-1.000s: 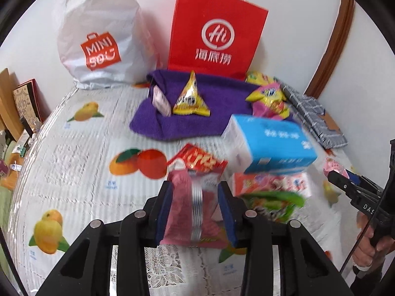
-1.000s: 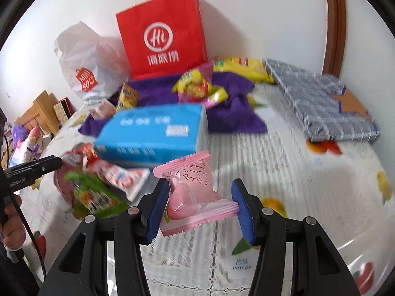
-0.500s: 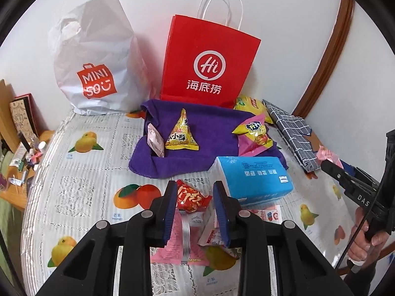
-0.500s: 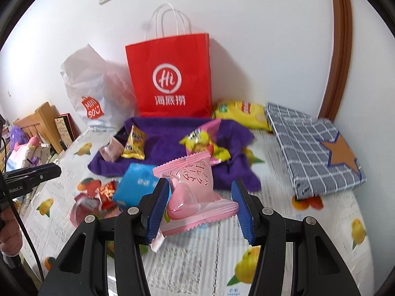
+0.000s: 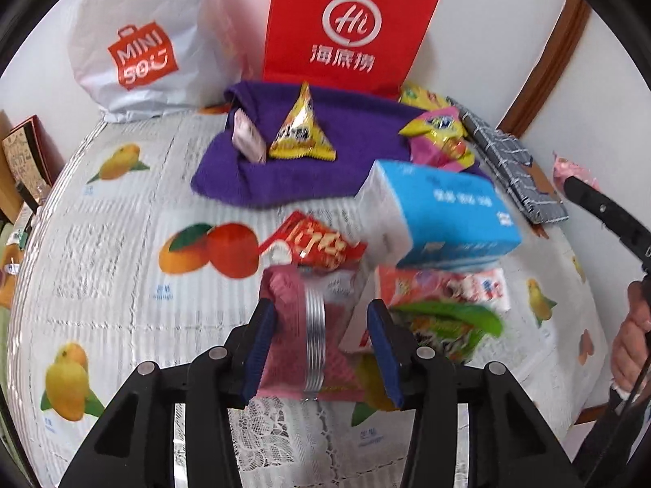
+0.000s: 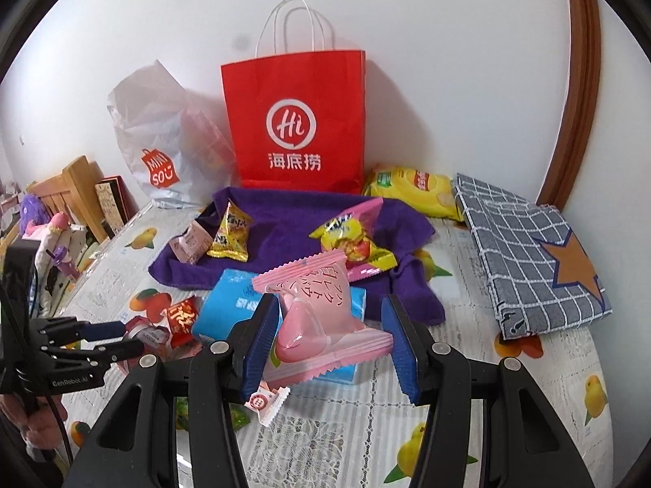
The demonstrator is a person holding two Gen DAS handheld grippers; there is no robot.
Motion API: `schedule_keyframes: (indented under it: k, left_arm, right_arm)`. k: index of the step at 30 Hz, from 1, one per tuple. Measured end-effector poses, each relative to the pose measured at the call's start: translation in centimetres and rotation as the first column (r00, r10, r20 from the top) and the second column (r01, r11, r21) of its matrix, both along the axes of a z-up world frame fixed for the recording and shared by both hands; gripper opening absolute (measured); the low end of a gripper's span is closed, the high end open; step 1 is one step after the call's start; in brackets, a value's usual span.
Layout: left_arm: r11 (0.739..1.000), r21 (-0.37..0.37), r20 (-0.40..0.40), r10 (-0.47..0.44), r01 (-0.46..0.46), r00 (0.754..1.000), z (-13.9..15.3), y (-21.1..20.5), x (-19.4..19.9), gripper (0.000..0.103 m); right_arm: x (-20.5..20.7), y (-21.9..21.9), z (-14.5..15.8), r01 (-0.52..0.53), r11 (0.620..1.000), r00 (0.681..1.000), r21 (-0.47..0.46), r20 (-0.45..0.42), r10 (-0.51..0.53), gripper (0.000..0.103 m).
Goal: Organize snacks
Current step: 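Carry the pink candy and pink can snack over the purple towel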
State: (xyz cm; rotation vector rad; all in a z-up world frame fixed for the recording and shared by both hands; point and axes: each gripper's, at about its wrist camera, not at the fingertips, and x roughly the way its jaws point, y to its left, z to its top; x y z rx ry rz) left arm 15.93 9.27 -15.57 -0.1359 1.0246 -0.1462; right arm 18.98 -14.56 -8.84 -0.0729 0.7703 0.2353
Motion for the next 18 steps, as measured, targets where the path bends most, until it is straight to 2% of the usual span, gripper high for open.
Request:
schedule_keyframes:
  k: [6, 8, 9, 10, 11, 12, 15, 16, 18]
  left_arm:
    - [0.995, 0.093, 0.000, 0.021, -0.021, 1.000, -0.8, -0.2, 0.1, 0.044]
    - [0.996, 0.089, 0.000, 0.022, -0.022, 1.000, -0.8, 0.0, 0.1, 0.046]
    - [0.996, 0.080, -0.002, 0.026, -0.026, 1.000, -0.8, 0.1, 0.1, 0.048]
    - [0.997, 0.074, -0.009, 0.031, -0.030, 0.999, -0.9, 0.3, 0.2, 0.058]
    - [0.997, 0.068, -0.032, 0.034, -0.031, 0.999, -1.4, 0.3, 0.5, 0.062]
    - [0.997, 0.063, -0.051, 0.036, -0.032, 0.998, -1.8, 0.4, 0.7, 0.062]
    - [0.997, 0.059, -0.060, 0.046, -0.042, 0.997, -2.6, 0.4, 0.7, 0.057]
    - [0.998, 0.058, -0.060, 0.041, -0.038, 0.997, -2.8, 0.4, 0.7, 0.046]
    - [0.998, 0.049, -0.062, 0.036, -0.033, 0.997, -2.6, 0.4, 0.6, 0.039]
  right_arm:
    - [0.4, -0.4, -0.8, 0.015, 1.000, 1.000, 0.006, -0.025, -0.015, 0.052]
    - [0.4, -0.2, -0.8, 0.011, 1.000, 1.000, 0.005, -0.023, -0.011, 0.052]
    - [0.4, -0.1, -0.8, 0.007, 1.000, 1.000, 0.001, -0.021, -0.007, 0.052]
    - [0.4, 0.1, -0.8, 0.004, 1.000, 1.000, -0.002, -0.020, -0.004, 0.052]
    - [0.4, 0.2, -0.8, 0.001, 1.000, 1.000, -0.005, -0.020, -0.001, 0.052]
    - [0.4, 0.4, -0.8, -0.002, 1.000, 1.000, -0.006, -0.020, 0.002, 0.052]
    - [0.4, 0.9, -1.0, -0.013, 1.000, 1.000, -0.005, -0.024, 0.013, 0.052]
    - [0.4, 0.9, -1.0, -0.016, 1.000, 1.000, -0.006, -0.024, 0.015, 0.052]
    - [0.4, 1.1, -1.1, -0.023, 1.000, 0.999, -0.013, -0.025, 0.022, 0.052]
